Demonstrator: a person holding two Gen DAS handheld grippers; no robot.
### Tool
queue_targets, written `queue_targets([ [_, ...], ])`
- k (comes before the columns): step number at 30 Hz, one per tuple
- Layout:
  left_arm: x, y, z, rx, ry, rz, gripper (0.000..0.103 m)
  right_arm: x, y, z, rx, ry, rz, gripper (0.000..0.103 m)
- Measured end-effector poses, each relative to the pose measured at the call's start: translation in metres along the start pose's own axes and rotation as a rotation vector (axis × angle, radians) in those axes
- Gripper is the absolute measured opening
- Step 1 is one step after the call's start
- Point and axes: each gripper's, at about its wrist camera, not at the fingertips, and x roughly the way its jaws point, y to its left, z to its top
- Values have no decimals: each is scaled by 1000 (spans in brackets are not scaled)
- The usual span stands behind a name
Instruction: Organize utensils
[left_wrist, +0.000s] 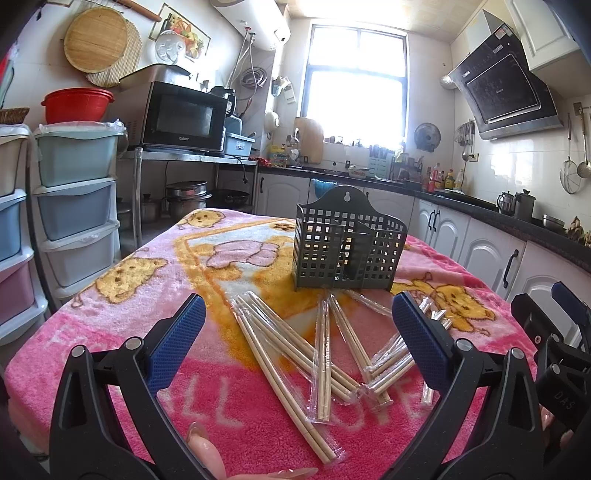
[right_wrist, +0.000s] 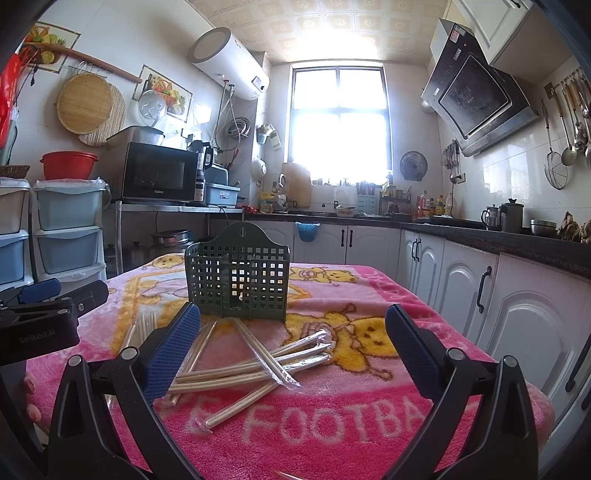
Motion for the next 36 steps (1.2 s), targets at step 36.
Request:
queue_targets([
  [36, 32, 77, 29, -138, 145, 66, 94, 62, 36, 31, -121, 204, 182, 97],
])
